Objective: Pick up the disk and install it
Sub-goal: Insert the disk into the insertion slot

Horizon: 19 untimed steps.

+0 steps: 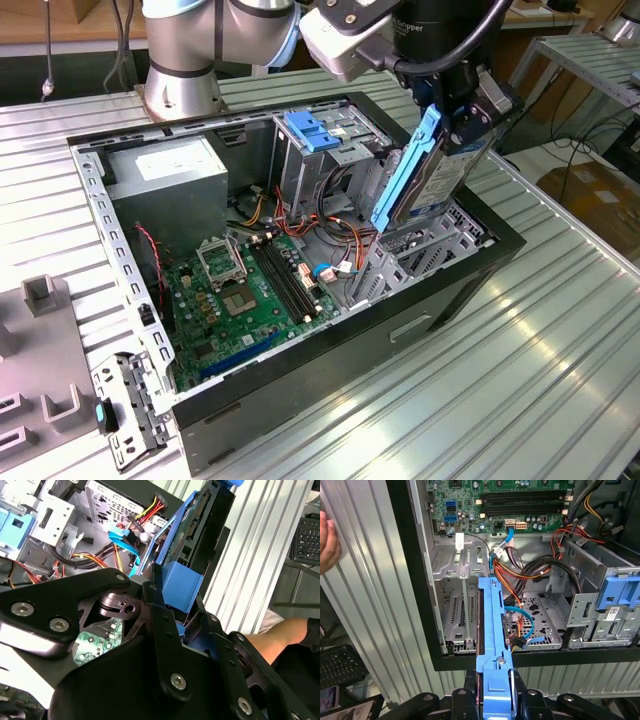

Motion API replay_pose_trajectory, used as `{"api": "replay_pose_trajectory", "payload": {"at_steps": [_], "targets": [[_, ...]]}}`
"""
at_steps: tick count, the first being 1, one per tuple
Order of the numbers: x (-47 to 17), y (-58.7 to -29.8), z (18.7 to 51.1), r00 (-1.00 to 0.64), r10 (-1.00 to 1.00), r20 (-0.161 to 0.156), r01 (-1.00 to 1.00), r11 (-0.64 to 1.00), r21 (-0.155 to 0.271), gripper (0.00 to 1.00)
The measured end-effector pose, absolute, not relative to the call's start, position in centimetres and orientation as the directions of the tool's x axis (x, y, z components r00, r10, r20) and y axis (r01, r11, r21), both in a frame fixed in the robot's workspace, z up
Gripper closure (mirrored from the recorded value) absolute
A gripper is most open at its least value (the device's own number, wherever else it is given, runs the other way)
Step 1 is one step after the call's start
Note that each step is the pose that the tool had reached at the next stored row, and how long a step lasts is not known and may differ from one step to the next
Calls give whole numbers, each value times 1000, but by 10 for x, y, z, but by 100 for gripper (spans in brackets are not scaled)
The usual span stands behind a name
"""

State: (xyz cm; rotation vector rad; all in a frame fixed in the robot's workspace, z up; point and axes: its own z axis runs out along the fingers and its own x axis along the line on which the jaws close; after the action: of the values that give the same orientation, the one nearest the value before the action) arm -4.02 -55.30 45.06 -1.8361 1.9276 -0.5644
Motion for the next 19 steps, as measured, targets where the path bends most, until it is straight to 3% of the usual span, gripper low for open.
{"api": "replay_pose_trajectory", "payload": {"at_steps": [8,19], "targets": [[-39,-554,448,-36,-999,-23,-803,42,-595,63],[-43,-563,438,-15,-1000,-24,-786,27,-618,63]]}}
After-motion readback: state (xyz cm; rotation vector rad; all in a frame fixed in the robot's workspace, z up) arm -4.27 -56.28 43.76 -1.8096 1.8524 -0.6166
